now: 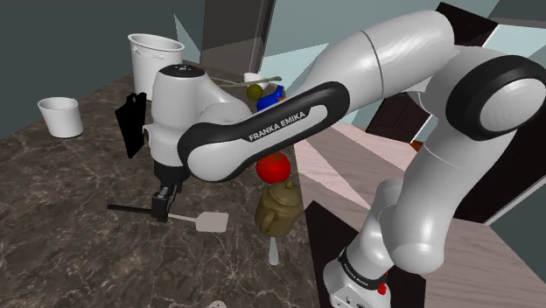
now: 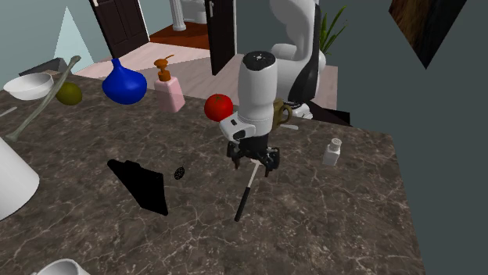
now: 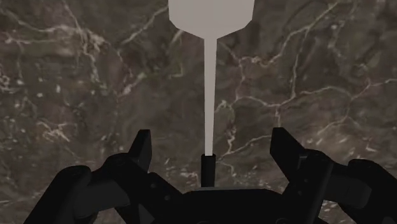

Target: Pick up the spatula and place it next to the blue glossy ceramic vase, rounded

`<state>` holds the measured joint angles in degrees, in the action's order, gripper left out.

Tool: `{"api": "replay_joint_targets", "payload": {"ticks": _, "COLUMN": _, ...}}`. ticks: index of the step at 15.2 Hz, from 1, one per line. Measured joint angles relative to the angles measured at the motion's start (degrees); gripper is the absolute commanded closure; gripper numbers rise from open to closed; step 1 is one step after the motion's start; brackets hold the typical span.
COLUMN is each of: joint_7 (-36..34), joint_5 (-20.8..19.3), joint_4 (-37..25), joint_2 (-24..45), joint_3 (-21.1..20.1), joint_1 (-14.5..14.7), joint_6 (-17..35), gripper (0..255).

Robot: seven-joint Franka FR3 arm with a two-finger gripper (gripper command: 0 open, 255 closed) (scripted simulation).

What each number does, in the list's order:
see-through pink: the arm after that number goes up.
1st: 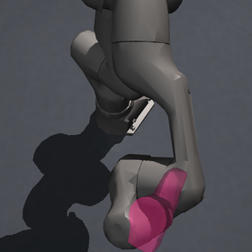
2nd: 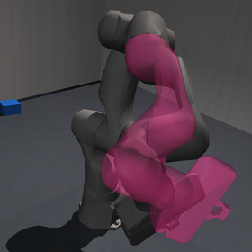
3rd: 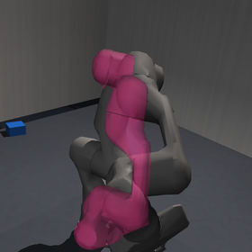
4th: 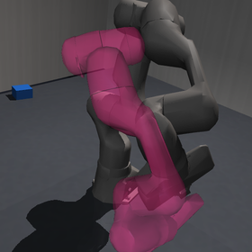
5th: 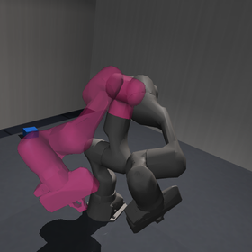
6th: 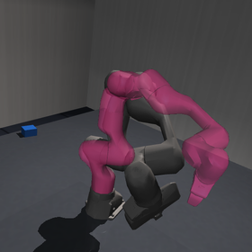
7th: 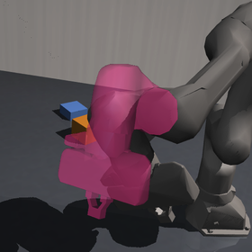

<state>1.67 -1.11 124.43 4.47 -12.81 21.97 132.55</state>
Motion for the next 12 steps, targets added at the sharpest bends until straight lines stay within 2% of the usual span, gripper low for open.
{"api": "replay_joint_targets", "payload": {"ticks": 4, "joint_7": -0.5, "joint_5": -0.7, "joint_4": 0.9, "joint_2": 2.1, "joint_3": 0.0, "joint_1": 0.2, "joint_6": 2.9, "gripper": 0}}
{"api": "replay_joint_targets", "payload": {"ticks": 10, "joint_7": -0.7, "joint_5": -0.9, "joint_4": 1.0, "joint_2": 2.6, "joint_3": 0.0, "joint_1": 0.2, "joint_6": 3.5, "gripper": 0}}
{"api": "replay_joint_targets", "payload": {"ticks": 11, "joint_7": -0.7, "joint_5": -0.9, "joint_4": 1.0, "joint_2": 2.6, "joint_3": 0.0, "joint_1": 0.2, "joint_6": 3.5, "gripper": 255}}
{"api": "replay_joint_targets", "payload": {"ticks": 12, "joint_7": -0.7, "joint_5": -0.9, "joint_4": 1.0, "joint_2": 2.6, "joint_3": 0.0, "joint_1": 0.2, "joint_6": 3.5, "gripper": 255}}
